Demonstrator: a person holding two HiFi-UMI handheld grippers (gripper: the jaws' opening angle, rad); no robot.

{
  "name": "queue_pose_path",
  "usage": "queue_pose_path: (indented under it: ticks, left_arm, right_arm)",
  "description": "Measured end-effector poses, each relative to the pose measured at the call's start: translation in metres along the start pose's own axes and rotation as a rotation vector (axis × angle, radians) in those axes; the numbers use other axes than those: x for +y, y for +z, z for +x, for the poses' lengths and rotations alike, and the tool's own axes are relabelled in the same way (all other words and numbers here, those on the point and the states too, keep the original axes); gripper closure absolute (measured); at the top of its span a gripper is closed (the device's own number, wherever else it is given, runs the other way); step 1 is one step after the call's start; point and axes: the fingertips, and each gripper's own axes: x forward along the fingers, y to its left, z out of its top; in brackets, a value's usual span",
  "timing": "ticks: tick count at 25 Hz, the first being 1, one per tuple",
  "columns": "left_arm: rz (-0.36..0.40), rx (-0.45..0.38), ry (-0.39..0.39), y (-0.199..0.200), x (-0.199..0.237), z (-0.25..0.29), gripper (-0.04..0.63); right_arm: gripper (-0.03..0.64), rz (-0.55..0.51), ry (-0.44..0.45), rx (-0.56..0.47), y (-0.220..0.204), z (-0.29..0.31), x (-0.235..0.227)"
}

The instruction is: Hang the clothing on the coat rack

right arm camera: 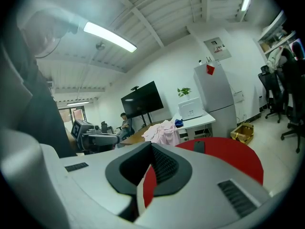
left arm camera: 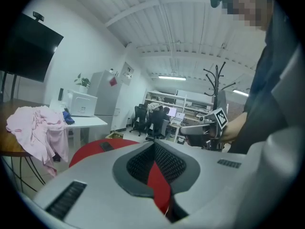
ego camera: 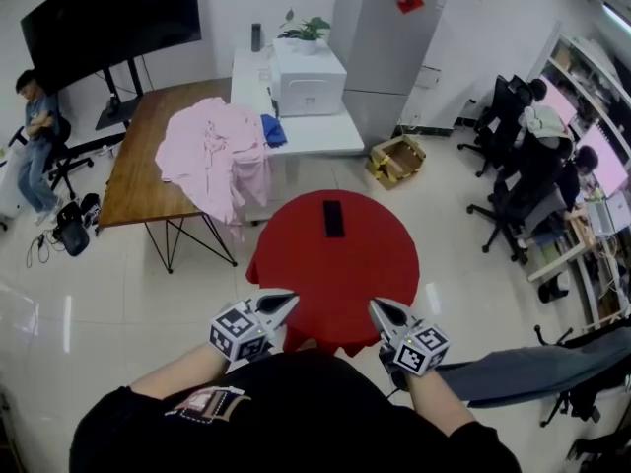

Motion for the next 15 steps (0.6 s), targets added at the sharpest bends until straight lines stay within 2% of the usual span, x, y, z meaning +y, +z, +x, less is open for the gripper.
queue_pose_path:
  ticks: [15]
  left_arm:
    - [0.007, -0.002, -0.03, 0.001, -0.014, 0.008, 0.594]
  right_arm:
    - [0.63, -0.025, -0.006, 0.008, -0.001, -0.015, -0.002]
